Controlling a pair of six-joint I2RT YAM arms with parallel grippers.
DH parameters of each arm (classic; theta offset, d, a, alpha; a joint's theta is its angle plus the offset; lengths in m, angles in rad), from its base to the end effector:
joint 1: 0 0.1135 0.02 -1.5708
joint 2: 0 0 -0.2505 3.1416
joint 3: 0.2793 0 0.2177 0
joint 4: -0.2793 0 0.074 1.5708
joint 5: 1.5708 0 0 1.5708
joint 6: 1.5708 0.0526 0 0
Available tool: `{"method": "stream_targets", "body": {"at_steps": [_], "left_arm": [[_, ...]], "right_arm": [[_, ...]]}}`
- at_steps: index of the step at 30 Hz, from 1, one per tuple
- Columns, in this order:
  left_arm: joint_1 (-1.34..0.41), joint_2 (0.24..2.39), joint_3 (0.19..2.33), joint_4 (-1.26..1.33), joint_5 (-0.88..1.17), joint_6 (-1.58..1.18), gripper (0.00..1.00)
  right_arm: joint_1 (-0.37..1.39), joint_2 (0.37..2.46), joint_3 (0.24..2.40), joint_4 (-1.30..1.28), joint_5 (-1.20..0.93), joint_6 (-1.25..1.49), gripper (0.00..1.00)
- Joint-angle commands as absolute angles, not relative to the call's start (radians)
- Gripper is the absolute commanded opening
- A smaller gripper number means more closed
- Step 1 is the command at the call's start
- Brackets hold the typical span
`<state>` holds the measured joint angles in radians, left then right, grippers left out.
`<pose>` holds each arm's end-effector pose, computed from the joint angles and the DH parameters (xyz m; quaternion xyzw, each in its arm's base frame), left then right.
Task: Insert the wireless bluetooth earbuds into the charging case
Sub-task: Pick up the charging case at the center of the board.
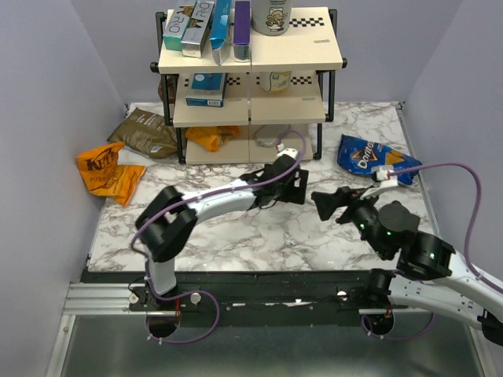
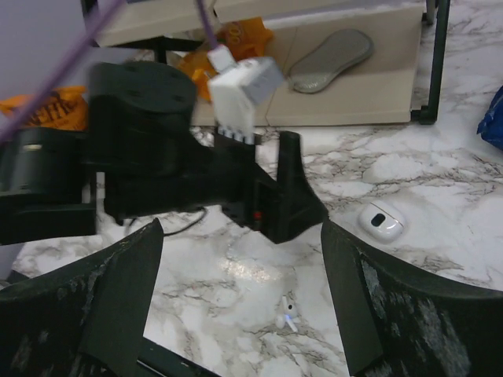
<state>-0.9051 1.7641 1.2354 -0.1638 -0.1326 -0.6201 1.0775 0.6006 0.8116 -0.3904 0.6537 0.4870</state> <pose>0.2378 -0.2916 0.2251 0.1004 0.8980 -0.2497 0.3482 0.0847 0.0899 0.3369 -0.0147 0.7554 0.2530 0.6043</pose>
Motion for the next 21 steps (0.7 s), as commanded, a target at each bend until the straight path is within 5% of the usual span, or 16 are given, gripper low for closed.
{"method": "stream_targets", "body": {"at_steps": [1, 21], "left_arm": [[-0.951, 1.943, 1.391, -0.351, -0.210, -0.554, 0.99], [-1.008, 2.216, 1.724, -0.411, -0.253, -0.523, 0.99]], "right_arm": [[1.074, 0.508, 0.782, -0.422, 0.650, 0.515, 0.89], [1.072, 0.483, 0.765, -0.342, 0.594, 0.433, 0.89]]}}
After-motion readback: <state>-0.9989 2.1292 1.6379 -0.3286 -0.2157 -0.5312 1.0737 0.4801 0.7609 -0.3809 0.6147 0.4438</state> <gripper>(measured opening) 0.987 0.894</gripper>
